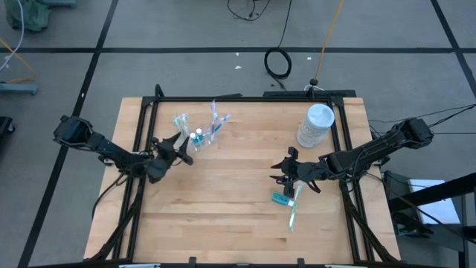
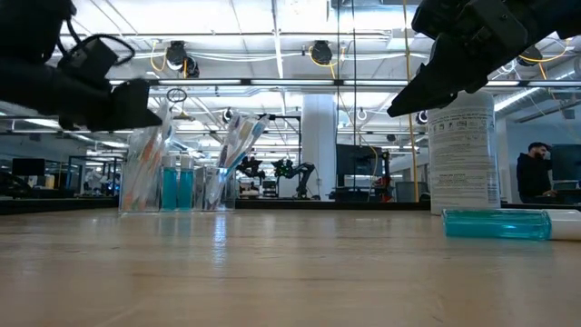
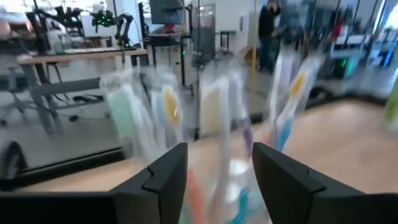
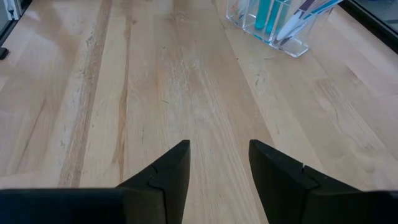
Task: Pick & Place toothbrushing station
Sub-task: Put the green toothbrush into the transparent organizer
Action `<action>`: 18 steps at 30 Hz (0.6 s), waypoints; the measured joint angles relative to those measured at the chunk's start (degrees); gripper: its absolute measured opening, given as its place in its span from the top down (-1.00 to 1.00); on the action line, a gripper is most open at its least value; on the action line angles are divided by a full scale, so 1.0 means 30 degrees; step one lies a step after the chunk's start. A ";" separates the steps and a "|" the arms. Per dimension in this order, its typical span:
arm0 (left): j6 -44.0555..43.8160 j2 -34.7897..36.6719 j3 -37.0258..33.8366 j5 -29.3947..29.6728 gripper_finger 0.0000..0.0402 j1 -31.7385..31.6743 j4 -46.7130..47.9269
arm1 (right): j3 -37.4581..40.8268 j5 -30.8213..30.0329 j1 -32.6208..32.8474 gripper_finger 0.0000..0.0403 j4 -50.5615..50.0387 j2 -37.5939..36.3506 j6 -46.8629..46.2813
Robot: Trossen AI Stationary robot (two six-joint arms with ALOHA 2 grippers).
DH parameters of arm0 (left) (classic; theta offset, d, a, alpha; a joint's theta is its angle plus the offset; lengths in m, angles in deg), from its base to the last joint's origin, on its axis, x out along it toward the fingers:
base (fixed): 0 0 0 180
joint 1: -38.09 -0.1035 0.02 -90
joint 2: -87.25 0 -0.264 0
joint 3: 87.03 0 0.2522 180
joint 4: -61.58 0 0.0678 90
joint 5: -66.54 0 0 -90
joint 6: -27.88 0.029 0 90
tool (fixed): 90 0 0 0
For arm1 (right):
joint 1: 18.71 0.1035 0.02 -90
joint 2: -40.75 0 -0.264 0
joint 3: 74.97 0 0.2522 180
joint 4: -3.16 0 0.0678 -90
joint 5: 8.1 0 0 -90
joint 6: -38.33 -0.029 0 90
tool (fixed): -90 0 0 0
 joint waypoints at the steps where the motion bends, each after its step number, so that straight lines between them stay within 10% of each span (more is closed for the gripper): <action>1: 0.0410 0.0000 0.0000 0.0009 0.06 0.0089 -0.1081 | -0.0007 0.0000 0.0000 0.23 -0.0006 0.0000 0.0000; 11: 0.7028 0.0000 0.0007 0.0029 0.06 0.2253 -0.8704 | 0.0000 0.0290 -0.0001 0.23 0.2396 0.0007 -0.1533; 18: 0.7056 0.0000 0.0007 -0.0018 0.06 0.3646 -0.8757 | 0.0007 0.6072 0.2086 0.23 0.0061 0.0007 -0.6029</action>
